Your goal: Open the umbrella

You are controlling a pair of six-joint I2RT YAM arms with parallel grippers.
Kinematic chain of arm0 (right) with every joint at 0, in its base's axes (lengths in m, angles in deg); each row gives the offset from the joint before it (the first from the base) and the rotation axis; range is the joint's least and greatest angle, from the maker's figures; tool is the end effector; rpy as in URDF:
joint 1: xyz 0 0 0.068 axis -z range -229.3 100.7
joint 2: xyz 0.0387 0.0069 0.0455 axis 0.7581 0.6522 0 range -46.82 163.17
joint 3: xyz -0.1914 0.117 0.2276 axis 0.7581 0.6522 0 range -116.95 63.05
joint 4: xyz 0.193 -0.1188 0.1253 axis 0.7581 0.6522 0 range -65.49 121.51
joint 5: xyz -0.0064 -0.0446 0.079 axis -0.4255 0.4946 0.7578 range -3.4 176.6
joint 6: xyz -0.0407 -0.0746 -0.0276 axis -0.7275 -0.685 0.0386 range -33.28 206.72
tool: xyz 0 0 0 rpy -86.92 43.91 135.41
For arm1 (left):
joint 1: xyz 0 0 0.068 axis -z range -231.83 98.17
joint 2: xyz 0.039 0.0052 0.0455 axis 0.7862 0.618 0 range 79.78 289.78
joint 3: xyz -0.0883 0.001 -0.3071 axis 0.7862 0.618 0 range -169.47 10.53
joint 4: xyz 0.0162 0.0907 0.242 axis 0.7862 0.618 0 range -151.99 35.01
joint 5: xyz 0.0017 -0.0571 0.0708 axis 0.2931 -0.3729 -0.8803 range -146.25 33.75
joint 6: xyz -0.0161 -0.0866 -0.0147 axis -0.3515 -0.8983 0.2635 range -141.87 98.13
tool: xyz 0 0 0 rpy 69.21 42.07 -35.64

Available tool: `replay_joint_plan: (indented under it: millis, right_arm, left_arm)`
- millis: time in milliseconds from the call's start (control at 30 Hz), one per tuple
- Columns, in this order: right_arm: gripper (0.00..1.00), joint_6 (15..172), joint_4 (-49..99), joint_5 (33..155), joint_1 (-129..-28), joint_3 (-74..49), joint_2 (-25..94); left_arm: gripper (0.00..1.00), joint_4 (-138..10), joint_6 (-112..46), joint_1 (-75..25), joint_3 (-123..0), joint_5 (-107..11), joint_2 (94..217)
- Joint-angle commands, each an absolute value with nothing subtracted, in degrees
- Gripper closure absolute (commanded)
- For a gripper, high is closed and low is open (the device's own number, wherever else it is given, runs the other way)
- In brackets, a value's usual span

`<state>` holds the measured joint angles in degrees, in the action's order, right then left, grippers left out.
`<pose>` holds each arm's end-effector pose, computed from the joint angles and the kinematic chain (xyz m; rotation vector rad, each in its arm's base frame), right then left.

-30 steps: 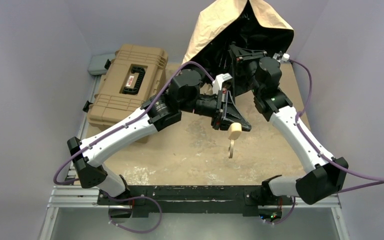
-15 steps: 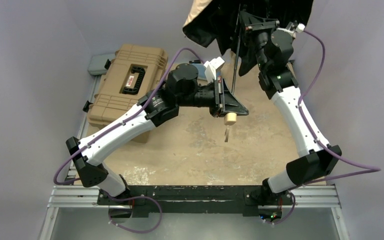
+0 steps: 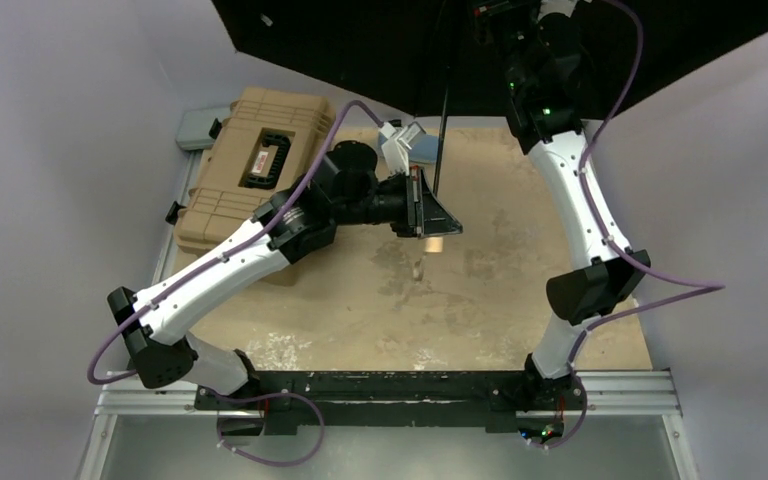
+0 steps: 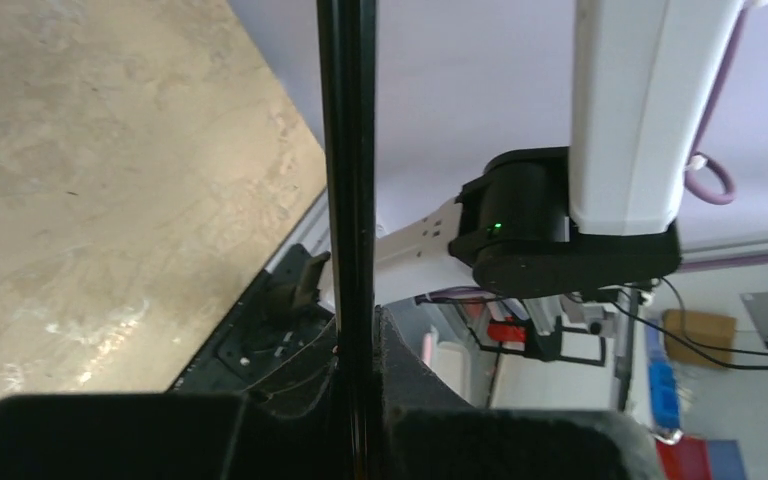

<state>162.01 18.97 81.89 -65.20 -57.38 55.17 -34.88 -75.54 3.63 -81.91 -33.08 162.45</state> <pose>0.4211 0.1131 0.6146 0.6941 1.0559 1.3498 0.1722 -0.3056 0.4794 0.3662 2.1953 -1.5801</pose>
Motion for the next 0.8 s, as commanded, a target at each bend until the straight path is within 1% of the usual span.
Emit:
replay_joint_plan:
  millis: [0, 133, 300, 367, 467, 533, 567, 667, 767]
  right_arm:
    - [0.87, 162.7, 2.1, 51.0, -54.3, -65.8, 59.5]
    - [0.87, 163.0, 1.9, 52.0, -54.2, -64.3, 58.0]
    - [0.88, 164.3, -1.0, 53.8, -54.0, -55.2, 52.4]
    - [0.91, 164.5, -2.6, 55.1, -54.0, -50.7, 50.1]
    - [0.93, 165.2, -4.9, 56.8, -54.0, -45.3, 46.6]
    - [0.98, 165.8, -7.2, 57.4, -53.9, -42.6, 45.3]
    - [0.99, 166.2, -8.9, 57.8, -53.8, -41.7, 45.1]
    - [0.99, 167.7, -13.6, 59.4, -53.1, -43.1, 46.4]
    - [0.97, 168.8, -16.9, 60.5, -52.3, -49.1, 49.6]
  left_arm:
    - [1.00, -3.3, -69.0, 11.8, -72.4, -13.8, 158.7]
    - [1.00, -2.6, -67.1, 11.9, -68.2, -15.3, 159.3]
    - [1.00, -2.1, -65.4, 12.4, -68.3, -17.9, 161.5]
    - [1.00, -2.3, -65.0, 12.5, -68.6, -19.2, 162.3]
    - [1.00, -1.6, -64.2, 12.4, -69.6, -20.6, 163.9]
    - [1.00, -1.1, -63.5, 12.4, -70.5, -21.6, 164.4]
    - [1.00, -0.9, -63.1, 12.5, -70.7, -22.4, 164.6]
    - [1.00, 0.2, -60.7, 12.8, -70.4, -25.2, 165.1]
    - [1.00, 1.2, -58.4, 13.2, -67.6, -28.7, 165.9]
